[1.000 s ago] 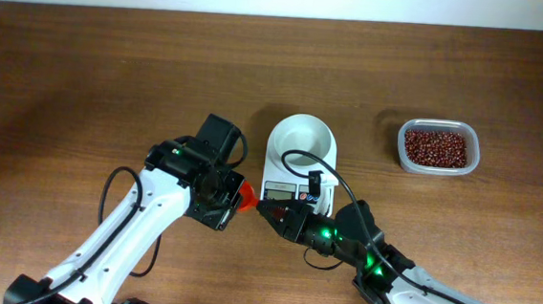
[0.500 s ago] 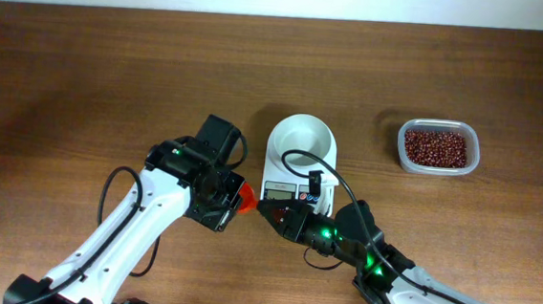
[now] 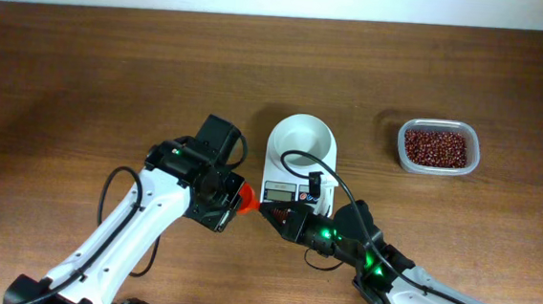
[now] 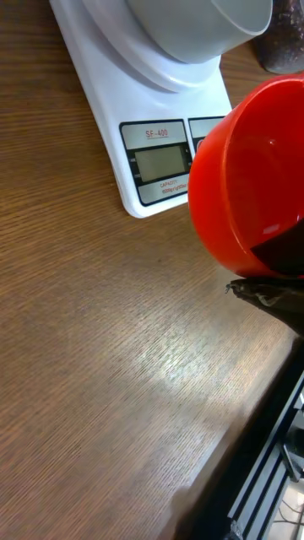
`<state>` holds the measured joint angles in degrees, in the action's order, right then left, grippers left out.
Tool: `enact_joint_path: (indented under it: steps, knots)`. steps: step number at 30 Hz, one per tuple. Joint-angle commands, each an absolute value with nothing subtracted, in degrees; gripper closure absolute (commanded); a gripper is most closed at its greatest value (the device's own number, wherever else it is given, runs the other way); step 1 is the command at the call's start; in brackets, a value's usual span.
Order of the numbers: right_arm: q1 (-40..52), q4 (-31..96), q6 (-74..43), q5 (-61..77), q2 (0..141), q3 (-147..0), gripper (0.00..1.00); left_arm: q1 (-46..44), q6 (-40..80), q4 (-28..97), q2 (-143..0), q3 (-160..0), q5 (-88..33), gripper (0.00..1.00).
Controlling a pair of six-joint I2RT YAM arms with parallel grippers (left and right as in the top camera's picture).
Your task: Scoop and weigh 50g on scale
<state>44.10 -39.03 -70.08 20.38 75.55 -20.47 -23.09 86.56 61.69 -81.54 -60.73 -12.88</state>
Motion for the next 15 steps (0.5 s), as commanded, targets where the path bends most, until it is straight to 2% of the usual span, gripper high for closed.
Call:
enact_joint_path:
  steps: [1,2,3,6,8,11,12,13,14,15]
  knots:
    - [44.62,-38.98,-68.62,20.62,75.70,-20.86,0.96,-23.27,86.04,61.80,-81.01,-60.88,-12.69,0.71]
    - [44.62,-38.28,-65.41,20.08,75.70,-20.86,0.96,-23.27,86.04,61.80,-81.01,-60.88,-12.69,0.48]
    - [44.60,-37.58,-62.35,19.64,75.70,-20.86,0.96,-23.18,86.04,61.80,-81.01,-60.88,-12.43,0.42]
    - [43.92,-35.29,-58.22,20.43,75.64,-20.86,0.96,-20.75,82.15,61.82,-80.58,-60.90,-11.14,0.39]
    - [42.30,-32.95,-55.81,23.31,74.37,-20.86,0.96,-15.25,75.07,61.82,-78.32,-60.90,-10.72,0.40]
    - [39.13,-20.86,-51.11,24.91,67.24,-20.86,0.96,-10.63,67.72,61.80,-75.11,-60.90,-8.88,0.39]
    - [36.14,-9.10,-48.45,24.86,57.93,-20.86,0.96,-10.72,67.33,61.82,-74.89,-60.88,-8.03,0.35]
    - [34.72,-5.32,-48.16,24.82,54.02,-20.86,0.96,-10.81,67.33,61.84,-74.91,-60.88,-8.10,0.35]
    - [32.08,-0.03,-47.72,24.84,47.94,-20.86,0.96,-10.81,67.35,61.84,-74.91,-60.88,-8.10,0.21]
    - [30.85,2.04,-46.89,24.82,44.93,-20.86,0.96,-10.81,67.37,61.84,-74.91,-60.88,-8.10,0.01]
